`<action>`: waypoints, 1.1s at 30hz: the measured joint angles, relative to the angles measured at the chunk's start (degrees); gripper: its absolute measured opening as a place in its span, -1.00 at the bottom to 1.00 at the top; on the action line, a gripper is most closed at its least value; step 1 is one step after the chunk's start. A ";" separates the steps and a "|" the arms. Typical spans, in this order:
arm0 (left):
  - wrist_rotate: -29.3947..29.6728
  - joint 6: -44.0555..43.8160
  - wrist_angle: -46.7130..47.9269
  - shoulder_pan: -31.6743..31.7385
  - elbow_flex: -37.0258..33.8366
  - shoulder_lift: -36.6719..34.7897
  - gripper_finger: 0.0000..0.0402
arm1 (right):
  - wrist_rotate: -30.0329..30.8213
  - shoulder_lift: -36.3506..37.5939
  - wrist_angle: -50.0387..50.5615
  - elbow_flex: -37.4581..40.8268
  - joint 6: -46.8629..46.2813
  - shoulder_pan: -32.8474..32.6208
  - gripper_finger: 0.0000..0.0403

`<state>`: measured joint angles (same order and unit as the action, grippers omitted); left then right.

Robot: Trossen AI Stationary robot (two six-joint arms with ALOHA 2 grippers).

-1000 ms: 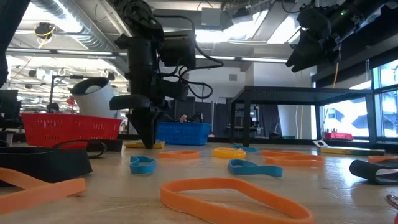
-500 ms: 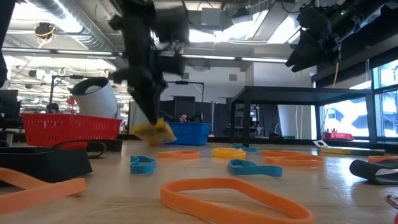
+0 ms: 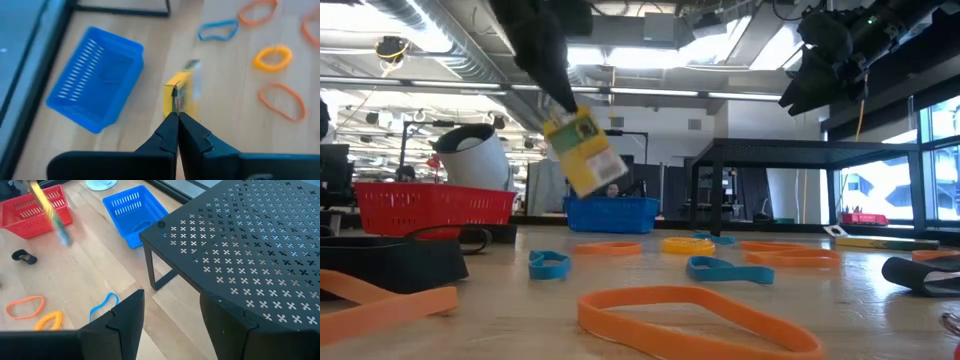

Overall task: Pick & Place Office Desk Supplies
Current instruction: Put the yellow crayon box into the red bin

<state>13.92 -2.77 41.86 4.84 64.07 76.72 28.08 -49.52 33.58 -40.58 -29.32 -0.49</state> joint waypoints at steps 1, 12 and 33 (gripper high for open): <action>0.62 -0.29 0.14 -0.11 0.00 -1.26 -1.00 | 0.00 -0.02 0.00 0.00 0.00 0.00 -0.04; 12.21 -7.47 16.14 -2.19 0.04 -11.12 -0.99 | 0.00 -0.02 -0.15 0.00 -0.04 0.00 -0.04; 7.95 -19.62 33.91 -2.19 0.04 -12.71 -0.99 | 1.51 -0.02 -0.15 0.00 -0.20 -0.02 -0.04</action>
<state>21.87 -22.39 75.77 2.66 64.12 64.01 29.58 -49.54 33.43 -40.58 -29.52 -0.51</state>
